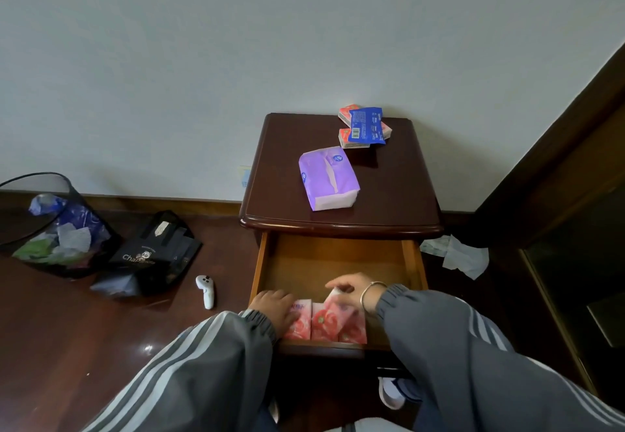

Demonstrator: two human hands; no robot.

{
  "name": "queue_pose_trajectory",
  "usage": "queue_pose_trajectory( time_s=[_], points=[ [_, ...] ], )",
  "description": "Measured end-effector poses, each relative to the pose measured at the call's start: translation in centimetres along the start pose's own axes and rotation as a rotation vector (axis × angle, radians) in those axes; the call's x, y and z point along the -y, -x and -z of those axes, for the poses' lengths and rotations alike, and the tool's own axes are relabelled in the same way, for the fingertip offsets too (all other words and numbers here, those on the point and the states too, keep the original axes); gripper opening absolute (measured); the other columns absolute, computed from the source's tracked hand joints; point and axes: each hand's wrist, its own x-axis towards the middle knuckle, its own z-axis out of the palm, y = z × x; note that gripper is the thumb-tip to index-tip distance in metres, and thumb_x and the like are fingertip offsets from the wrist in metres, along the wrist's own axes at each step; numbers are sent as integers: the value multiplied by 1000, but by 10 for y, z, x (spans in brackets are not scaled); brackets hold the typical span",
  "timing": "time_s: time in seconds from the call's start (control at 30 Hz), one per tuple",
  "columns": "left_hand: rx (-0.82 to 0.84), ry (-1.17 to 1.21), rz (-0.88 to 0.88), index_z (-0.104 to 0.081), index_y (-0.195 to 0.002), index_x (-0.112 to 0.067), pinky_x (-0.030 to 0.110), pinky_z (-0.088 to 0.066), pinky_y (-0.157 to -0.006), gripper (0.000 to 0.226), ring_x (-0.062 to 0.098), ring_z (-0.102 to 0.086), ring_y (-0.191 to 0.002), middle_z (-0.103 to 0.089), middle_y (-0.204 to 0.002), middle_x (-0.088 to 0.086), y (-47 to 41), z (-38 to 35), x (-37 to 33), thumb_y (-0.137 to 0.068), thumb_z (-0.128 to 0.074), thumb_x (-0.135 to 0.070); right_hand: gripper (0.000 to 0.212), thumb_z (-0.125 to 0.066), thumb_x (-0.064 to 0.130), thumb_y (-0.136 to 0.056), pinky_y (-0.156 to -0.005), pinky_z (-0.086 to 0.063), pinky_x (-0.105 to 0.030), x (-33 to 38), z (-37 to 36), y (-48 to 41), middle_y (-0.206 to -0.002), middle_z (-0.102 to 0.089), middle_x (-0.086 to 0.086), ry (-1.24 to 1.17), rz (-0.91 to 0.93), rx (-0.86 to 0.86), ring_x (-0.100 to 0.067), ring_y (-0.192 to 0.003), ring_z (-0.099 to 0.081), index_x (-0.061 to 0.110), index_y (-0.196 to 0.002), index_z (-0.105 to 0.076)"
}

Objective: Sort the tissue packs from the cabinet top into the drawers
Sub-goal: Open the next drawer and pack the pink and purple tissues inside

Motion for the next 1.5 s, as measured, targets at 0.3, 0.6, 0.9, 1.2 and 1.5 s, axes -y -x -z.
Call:
queue_pose_trajectory(
  time_s=[0.3, 0.6, 0.9, 1.2, 1.5],
  points=[
    [-8, 7, -11, -39, -140, -23, 36, -28, -107, 48, 24, -46, -125, -50, -136, 3, 3, -1, 0, -97, -35, -44, 38, -64, 29, -86, -99, -43, -30, -8, -43, -12, -125, -58, -3, 143, -115, -279, -18, -115, -53, 17, -121, -57],
    [-22, 3, 2, -39, -140, -24, 36, -30, -107, 48, 23, -47, -125, -50, -137, 2, 2, -5, -2, -97, -33, -44, 75, -51, 34, -92, -118, -19, -32, -15, -48, 9, -159, 4, 5, 319, 89, 122, -17, -145, -17, 22, -151, -5],
    [-443, 338, -98, -61, -122, -12, 31, -43, -98, 31, 19, -57, -111, -62, -121, 4, 23, 42, 2, -98, -44, -22, 49, -50, 36, -94, -115, -25, -29, -3, -7, 30, -152, -31, 2, 133, 198, -57, -12, -140, -28, 21, -140, -41],
    [-878, 357, -142, -69, -96, -8, 41, -49, -79, 37, 30, -65, -83, -69, -89, 8, -48, 216, 13, -87, -42, -31, 12, -64, 15, -86, -77, -41, -10, 25, 194, 8, -91, -71, 3, 1, 338, -650, -8, -87, -63, 16, -95, -71],
    [-522, 462, 166, -55, -124, -18, 39, -37, -97, 57, 24, -53, -115, -57, -124, 4, -245, 293, -38, -85, -54, -59, 41, -63, 15, -84, -98, -40, -35, 12, 297, -150, -124, -57, -16, 34, 86, -748, -30, -116, -53, 4, -123, -54]
  ],
)
